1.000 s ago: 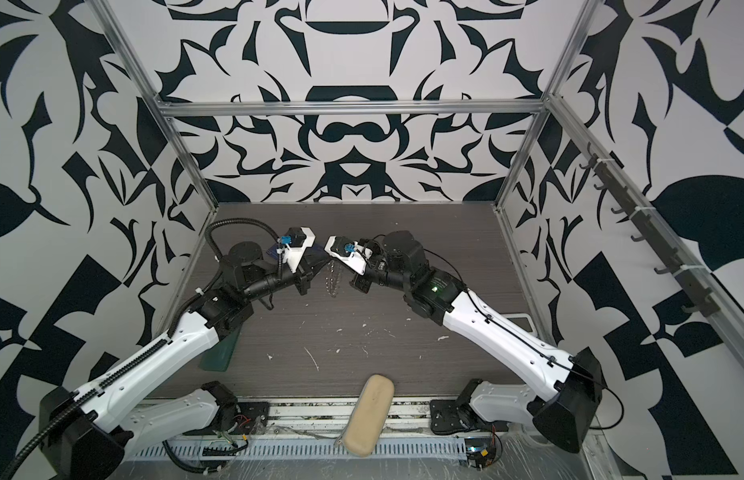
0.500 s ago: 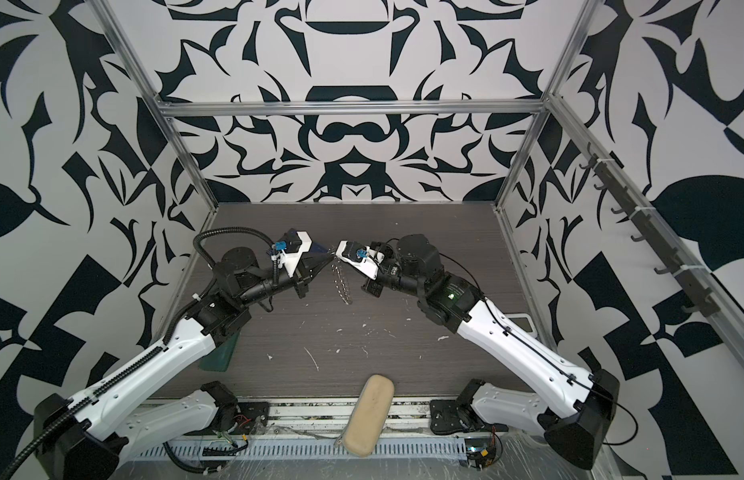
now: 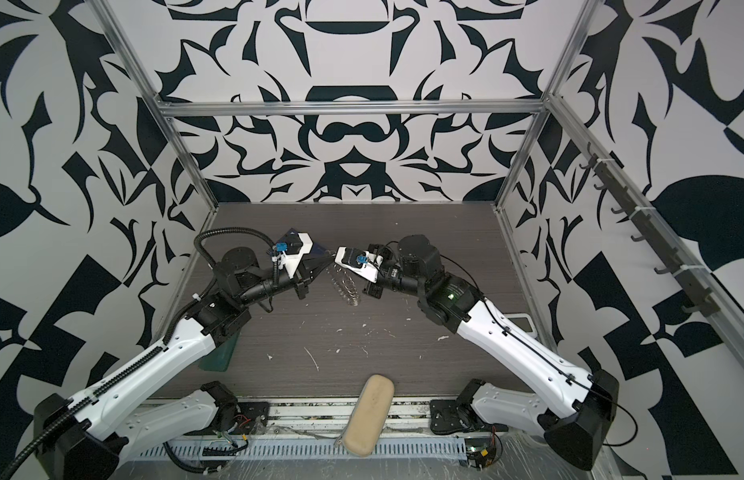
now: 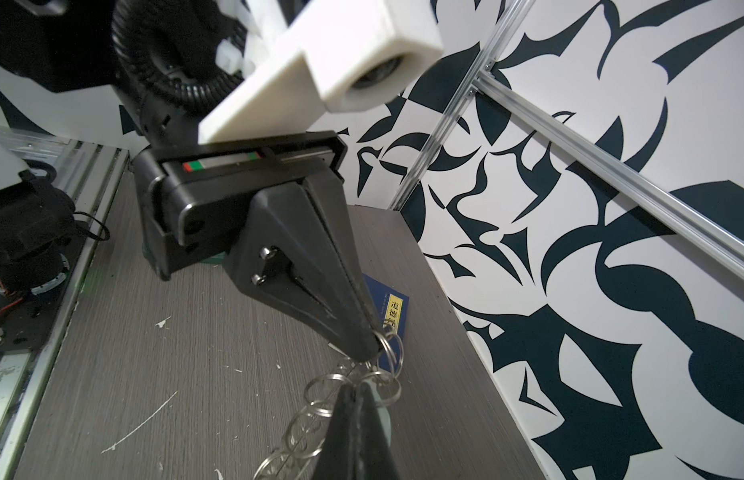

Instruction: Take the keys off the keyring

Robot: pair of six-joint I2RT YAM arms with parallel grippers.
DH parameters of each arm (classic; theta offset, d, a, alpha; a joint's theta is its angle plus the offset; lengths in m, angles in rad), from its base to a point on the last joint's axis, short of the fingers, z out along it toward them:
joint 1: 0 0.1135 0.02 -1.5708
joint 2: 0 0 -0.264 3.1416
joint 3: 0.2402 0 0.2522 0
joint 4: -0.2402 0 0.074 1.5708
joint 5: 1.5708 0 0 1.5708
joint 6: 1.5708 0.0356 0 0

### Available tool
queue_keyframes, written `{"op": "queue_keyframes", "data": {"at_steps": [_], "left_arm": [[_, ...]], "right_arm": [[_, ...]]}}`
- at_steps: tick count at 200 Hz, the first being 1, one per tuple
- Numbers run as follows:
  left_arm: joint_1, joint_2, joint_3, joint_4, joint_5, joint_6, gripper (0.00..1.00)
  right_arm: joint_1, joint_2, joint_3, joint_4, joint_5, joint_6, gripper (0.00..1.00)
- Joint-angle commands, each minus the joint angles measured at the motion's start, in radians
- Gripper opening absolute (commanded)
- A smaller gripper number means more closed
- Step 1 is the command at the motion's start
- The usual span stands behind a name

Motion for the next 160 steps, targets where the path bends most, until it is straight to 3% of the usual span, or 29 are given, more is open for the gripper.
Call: {"op": "queue_keyframes", "data": {"at_steps": [1,49,71,102,160], "left_arm": [[0.014,-0.011,0.008,0.036,-0.021,0.007,0.0],[0.014,-0.006,0.015,0.019,0.022,0.016,0.0],[0.014,-0.032,-0.015,0.063,0.004,0.014,0.0],[0.016,-0.056,-0.028,0.089,-0.001,0.024,0.0],[0.031,-0.065,-0.036,0.137,0.085,0.043,0.0]], "right_arm": [[0.008,-0.024,0.028,-0.03,-0.069,-0.05,0.0],[-0.006,0.015,0.098,-0.101,-0.09,-0.108,0.0],[-0.01,0.021,0.112,-0.139,-0.079,-0.06,0.0],[-0.012,-0.017,0.011,-0.096,-0.019,0.022,0.0],[-0.012,-0.021,-0.054,-0.021,-0.011,0.113,0.0]]}}
